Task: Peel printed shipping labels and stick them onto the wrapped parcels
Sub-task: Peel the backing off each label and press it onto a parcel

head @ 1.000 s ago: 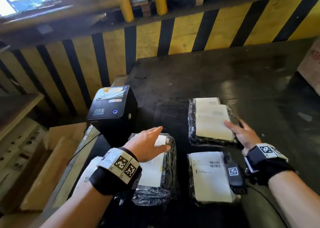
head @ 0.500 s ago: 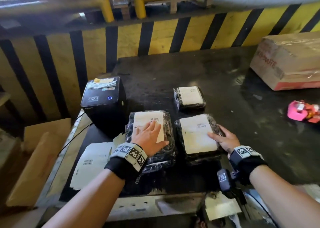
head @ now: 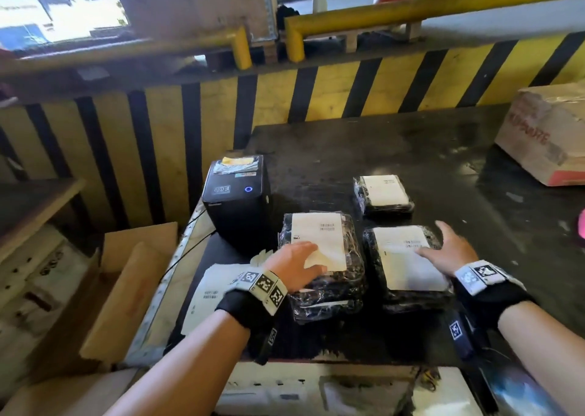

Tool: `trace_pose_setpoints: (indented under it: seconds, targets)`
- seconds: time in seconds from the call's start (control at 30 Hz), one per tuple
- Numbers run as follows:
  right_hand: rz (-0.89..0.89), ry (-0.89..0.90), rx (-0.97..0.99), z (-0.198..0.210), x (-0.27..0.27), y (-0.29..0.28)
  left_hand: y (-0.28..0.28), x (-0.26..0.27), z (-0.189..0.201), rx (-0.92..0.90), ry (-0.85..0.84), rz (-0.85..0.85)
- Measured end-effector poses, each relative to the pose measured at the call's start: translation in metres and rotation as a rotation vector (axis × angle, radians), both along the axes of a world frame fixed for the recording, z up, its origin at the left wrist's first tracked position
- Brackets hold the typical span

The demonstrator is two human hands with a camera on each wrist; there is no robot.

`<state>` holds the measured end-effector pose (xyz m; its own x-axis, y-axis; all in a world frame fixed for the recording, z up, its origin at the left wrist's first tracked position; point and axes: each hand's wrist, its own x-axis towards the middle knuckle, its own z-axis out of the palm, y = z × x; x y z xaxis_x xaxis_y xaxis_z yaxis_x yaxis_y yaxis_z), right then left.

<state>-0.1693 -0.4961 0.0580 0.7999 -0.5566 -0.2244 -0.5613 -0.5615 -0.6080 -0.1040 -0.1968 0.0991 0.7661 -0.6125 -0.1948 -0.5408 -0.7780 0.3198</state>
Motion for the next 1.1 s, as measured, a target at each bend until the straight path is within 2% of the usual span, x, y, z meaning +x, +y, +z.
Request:
trace_pose_setpoints:
  seconds: [0.13, 0.23, 0.33, 0.47, 0.57, 0.7, 0.93, 1.1]
  targets:
    - [0.14, -0.141, 0.002, 0.052, 0.049, 0.027, 0.009, 0.021, 0.015, -0.026, 0.04, 0.034]
    - [0.264, -0.253, -0.001, 0.086, 0.086, 0.064, 0.024, 0.038, 0.025, -0.083, -0.004, 0.141]
    - [0.417, -0.31, -0.007, 0.109, 0.114, 0.114, 0.056, 0.053, 0.027, -0.102, -0.021, 0.265]
    - [0.631, -0.295, -0.002, 0.117, 0.133, 0.191, 0.11, 0.063, 0.007, 0.003, 0.004, 0.391]
    - [0.751, -0.259, -0.011, 0.103, 0.137, 0.247, 0.144, 0.073, -0.019, 0.097, 0.025, 0.394]
    - [0.783, -0.127, -0.04, 0.062, 0.14, 0.305, 0.181, 0.085, -0.052, 0.141, 0.032, 0.332]
    - [0.642, 0.317, -0.17, -0.022, 0.132, 0.348, 0.223, 0.098, -0.106, 0.16, 0.146, 0.165]
    - [0.536, 0.457, -0.092, -0.067, 0.129, 0.354, 0.232, 0.096, -0.119, 0.186, 0.184, 0.068]
